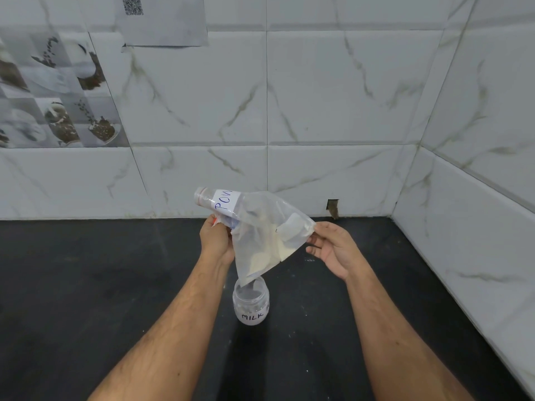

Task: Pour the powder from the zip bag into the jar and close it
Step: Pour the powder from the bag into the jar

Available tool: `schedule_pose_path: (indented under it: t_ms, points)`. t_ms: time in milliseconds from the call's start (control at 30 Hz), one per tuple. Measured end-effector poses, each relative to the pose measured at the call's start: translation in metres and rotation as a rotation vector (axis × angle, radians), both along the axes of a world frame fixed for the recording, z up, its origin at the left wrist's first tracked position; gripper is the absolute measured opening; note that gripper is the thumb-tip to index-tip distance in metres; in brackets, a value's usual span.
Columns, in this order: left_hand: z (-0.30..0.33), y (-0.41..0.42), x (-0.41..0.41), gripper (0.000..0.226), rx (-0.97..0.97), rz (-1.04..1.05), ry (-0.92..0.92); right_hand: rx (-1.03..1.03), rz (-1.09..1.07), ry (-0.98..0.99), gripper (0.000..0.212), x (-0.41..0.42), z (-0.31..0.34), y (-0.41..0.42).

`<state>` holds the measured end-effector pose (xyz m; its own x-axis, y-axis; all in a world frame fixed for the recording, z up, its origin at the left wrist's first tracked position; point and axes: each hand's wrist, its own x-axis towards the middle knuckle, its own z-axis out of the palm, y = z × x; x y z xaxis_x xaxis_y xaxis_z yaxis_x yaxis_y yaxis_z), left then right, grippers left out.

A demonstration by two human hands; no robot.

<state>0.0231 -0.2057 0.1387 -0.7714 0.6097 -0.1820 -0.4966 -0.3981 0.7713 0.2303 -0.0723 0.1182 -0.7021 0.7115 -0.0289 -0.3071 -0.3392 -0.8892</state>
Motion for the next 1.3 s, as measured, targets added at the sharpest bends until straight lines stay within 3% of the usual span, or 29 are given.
schedule_pose_path:
  t_ms: [300, 367, 467, 567, 1100, 1233, 1300]
  points:
    - [-0.003, -0.003, -0.006, 0.032, -0.024, 0.012, 0.037, 0.114, -0.094, -0.093, 0.015, 0.002, 0.014, 0.008]
    - [-0.005, -0.006, -0.009, 0.035, -0.074, 0.038, 0.086, 0.258, -0.199, -0.240, 0.016, 0.005, 0.023, 0.015]
    - [-0.012, -0.009, -0.009, 0.035, -0.113, 0.040, 0.115, 0.664, -0.448, -0.564, 0.022, 0.002, 0.036, 0.023]
    - [-0.016, -0.009, -0.003, 0.038, -0.091, 0.028, 0.101, 0.861, -0.383, -0.708, 0.025, -0.006, 0.047, 0.018]
    - [-0.001, -0.005, 0.005, 0.038, -0.050, 0.025, 0.050, 0.554, -0.449, -0.509, 0.019, -0.015, 0.035, 0.016]
    - [0.019, 0.005, 0.015, 0.038, -0.031, -0.004, 0.059, 0.157, -0.357, -0.282, 0.014, -0.008, 0.021, 0.013]
    - [0.032, 0.013, 0.024, 0.033, 0.002, 0.001, 0.009, -0.066, -0.312, -0.099, 0.025, -0.008, 0.007, 0.009]
